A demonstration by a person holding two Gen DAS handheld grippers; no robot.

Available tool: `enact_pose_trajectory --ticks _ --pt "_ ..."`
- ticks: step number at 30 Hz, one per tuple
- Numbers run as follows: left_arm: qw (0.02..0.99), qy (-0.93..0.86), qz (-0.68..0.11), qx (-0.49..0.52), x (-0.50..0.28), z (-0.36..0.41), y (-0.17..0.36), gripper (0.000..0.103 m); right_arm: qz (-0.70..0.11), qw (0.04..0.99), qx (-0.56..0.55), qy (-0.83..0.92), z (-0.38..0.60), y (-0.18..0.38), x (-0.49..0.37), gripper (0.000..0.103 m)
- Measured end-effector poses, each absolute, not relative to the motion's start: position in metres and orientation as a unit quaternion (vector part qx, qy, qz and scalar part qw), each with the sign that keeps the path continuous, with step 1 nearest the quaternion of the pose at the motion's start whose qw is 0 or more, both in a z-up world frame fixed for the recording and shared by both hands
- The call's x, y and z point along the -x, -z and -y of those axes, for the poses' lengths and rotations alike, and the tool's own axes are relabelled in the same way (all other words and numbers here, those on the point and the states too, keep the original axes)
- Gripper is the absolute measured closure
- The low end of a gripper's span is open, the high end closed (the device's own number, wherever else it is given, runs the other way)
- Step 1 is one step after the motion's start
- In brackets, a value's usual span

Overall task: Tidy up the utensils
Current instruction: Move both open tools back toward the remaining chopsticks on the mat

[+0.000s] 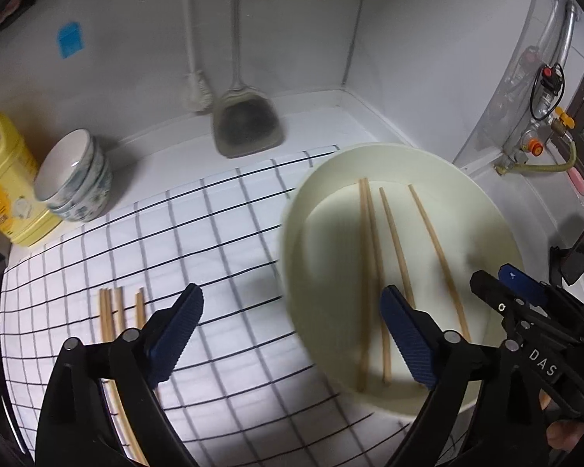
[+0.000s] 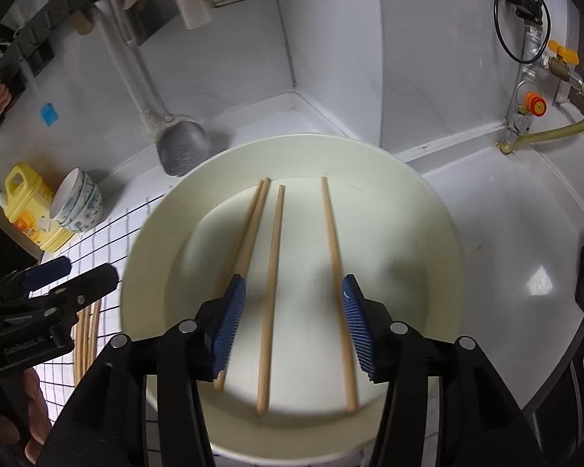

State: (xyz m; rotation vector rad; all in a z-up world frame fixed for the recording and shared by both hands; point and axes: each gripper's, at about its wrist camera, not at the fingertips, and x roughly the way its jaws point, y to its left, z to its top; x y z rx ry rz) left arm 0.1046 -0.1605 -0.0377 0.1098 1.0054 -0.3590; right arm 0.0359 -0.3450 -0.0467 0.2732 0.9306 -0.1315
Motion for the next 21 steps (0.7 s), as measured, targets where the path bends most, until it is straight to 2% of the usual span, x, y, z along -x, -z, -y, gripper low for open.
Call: enact_pose_trajectory --ticks 8,21 --pt "0.869 0.148 -0.470 -0.050 -0.076 0.090 0.028 0.007 -0.441 0.888 -0.114 0.057 0.292 0.035 -0.019 0.041" --pt "0.868 0.090 -0.487 -0.027 -0.041 -0.035 0.058 0.007 -0.437 0.896 -0.081 0.026 0.188 0.034 0.012 0.037"
